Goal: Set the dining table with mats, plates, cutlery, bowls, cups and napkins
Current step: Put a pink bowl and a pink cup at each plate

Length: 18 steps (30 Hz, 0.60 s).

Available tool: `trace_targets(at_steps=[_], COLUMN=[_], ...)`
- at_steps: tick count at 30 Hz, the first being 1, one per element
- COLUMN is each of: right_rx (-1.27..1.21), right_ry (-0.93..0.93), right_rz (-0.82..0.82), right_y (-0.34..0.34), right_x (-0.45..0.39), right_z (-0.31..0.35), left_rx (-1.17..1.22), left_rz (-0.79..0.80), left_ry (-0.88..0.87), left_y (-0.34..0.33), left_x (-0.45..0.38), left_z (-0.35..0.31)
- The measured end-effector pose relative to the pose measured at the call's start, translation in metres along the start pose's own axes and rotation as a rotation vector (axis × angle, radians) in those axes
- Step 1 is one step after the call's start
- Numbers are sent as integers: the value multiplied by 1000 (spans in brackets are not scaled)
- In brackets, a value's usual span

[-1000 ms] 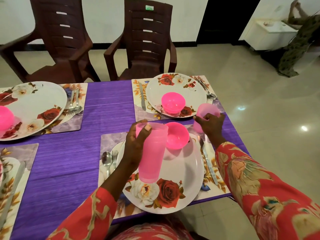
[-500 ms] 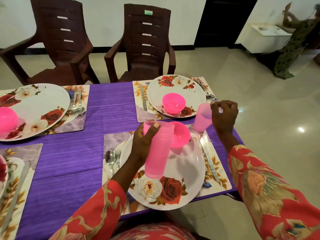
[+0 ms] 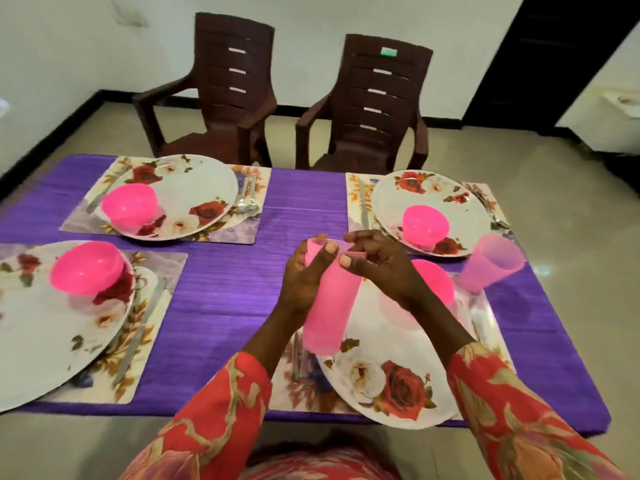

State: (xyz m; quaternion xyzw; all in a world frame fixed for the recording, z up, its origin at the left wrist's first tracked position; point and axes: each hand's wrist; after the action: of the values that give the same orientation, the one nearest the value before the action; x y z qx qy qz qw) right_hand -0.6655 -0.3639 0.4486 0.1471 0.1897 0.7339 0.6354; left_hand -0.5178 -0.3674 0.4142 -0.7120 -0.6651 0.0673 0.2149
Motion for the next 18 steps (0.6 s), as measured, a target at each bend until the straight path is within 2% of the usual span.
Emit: trace_targets(at_steps=[3, 7, 14, 18], right_rx=[-143, -337, -443, -461], right_ry=[-102, -107, -151, -126], right_rz=[61, 158, 113, -7], right_y=[-29, -70, -157, -199], right_x=[-12, -27, -63, -87], right_z=[12, 39, 92, 124], left_rx=[1, 10, -77, -125], left_rz=[-19, -64, -70, -92], left_ry=[-28, -57, -121, -102], left_y=[30, 75, 167, 230], left_x=[1, 3, 12, 16], left_z=[-12, -28, -73, -96])
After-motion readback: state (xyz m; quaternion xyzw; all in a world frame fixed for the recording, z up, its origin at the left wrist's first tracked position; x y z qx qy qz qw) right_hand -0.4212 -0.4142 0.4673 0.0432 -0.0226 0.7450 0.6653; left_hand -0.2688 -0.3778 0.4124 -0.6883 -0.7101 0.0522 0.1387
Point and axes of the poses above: each hand's wrist, its own x-axis away from the middle knuckle, its own y-axis out of the back of the hand, z = x × y, and after that the axes turned 4 degrees about x, right-handed
